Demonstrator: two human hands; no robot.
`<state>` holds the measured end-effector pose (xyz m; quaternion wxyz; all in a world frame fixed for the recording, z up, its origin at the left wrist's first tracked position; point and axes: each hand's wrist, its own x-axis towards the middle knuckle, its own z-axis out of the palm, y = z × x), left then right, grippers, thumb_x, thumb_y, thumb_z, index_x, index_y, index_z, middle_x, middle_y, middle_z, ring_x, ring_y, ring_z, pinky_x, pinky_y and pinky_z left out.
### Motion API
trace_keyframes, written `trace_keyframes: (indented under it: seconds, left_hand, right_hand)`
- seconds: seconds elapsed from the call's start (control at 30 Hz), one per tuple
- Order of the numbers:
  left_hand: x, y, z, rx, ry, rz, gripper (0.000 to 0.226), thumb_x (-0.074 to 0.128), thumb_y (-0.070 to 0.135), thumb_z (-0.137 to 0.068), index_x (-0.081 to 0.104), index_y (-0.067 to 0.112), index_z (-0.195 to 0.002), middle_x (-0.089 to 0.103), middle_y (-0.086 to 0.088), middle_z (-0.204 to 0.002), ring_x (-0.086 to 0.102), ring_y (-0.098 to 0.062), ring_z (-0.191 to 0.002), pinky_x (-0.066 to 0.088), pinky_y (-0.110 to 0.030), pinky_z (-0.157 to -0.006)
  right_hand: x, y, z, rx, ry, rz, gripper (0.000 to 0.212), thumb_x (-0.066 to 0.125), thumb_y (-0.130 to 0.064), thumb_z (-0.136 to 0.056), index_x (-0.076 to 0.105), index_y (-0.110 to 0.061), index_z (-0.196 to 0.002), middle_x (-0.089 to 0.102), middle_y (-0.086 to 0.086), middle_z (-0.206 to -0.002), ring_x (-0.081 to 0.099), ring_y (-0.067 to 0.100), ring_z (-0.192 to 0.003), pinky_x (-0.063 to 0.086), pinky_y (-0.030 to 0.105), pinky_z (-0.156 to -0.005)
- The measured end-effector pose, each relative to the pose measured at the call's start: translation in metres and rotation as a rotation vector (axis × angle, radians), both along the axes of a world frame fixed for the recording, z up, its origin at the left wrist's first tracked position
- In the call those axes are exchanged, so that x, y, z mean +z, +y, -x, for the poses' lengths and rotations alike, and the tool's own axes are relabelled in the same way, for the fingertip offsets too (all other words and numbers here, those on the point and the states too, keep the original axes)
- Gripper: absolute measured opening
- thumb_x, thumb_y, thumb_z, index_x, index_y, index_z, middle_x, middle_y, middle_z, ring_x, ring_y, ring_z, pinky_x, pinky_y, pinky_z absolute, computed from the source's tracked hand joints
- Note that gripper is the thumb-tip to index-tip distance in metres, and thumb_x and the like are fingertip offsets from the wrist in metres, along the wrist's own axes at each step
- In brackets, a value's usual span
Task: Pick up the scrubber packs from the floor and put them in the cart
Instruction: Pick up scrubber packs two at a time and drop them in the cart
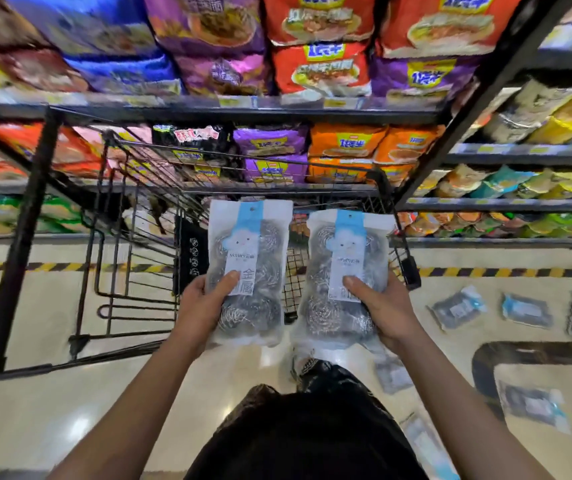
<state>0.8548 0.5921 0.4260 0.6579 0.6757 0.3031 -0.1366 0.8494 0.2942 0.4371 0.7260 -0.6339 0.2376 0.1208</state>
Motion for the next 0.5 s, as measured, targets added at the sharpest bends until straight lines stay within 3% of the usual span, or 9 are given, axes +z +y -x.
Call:
trace_keyframes:
  seconds: [0.1,0.23,0.3,0.37,0.5]
  left_hand:
    - [-0.014,0.004,-0.042,0.022,0.011,-0.038,0.056,0.083,0.051,-0.073,0.073,0.012,-0.111,0.081,-0.008,-0.098,0.079,-0.028,-0.090,0.063,-0.048,-0.084]
    - [-0.044,0.007,-0.084,0.042,0.042,-0.049,0.044,0.078,0.047,-0.086,0.070,0.015,-0.114,0.079,-0.004,-0.104,0.076,-0.023,-0.093,0.061,-0.043,-0.083]
    - [-0.068,0.013,-0.100,0.089,0.078,-0.014,0.044,0.079,0.051,-0.084,0.069,0.019,-0.113,0.078,-0.004,-0.106,0.075,-0.023,-0.097,0.060,-0.048,-0.088]
    - [-0.095,0.020,-0.116,0.126,0.127,0.012,0.057,0.081,0.060,-0.077,0.069,0.021,-0.117,0.077,-0.003,-0.111,0.075,-0.024,-0.102,0.057,-0.055,-0.096]
    - [-0.163,0.033,-0.136,0.127,0.229,0.028,0.073,0.082,0.066,-0.070,0.068,0.019,-0.124,0.076,-0.002,-0.115,0.074,-0.024,-0.104,0.057,-0.049,-0.097]
  right_hand:
    - [-0.022,0.001,-0.059,0.057,0.018,0.009,0.033,0.077,-0.003,-0.090,0.071,-0.008,-0.123,0.080,0.010,-0.114,0.078,0.027,-0.101,0.065,0.039,-0.083]
    - [-0.056,0.015,-0.124,0.125,0.078,0.043,0.033,0.080,-0.006,-0.089,0.072,-0.011,-0.120,0.081,0.004,-0.108,0.079,0.023,-0.099,0.065,0.040,-0.085]
    - [-0.076,0.026,-0.148,0.148,0.115,0.071,0.036,0.083,-0.009,-0.087,0.071,-0.011,-0.121,0.081,0.004,-0.108,0.078,0.024,-0.100,0.064,0.045,-0.089]
    - [-0.103,0.037,-0.169,0.176,0.140,0.102,0.034,0.086,-0.015,-0.084,0.074,-0.016,-0.116,0.082,0.003,-0.107,0.079,0.024,-0.100,0.062,0.051,-0.092]
    - [-0.166,0.057,-0.195,0.260,0.173,0.169,0.034,0.088,-0.020,-0.082,0.077,-0.018,-0.114,0.082,0.002,-0.107,0.079,0.024,-0.101,0.062,0.053,-0.093]
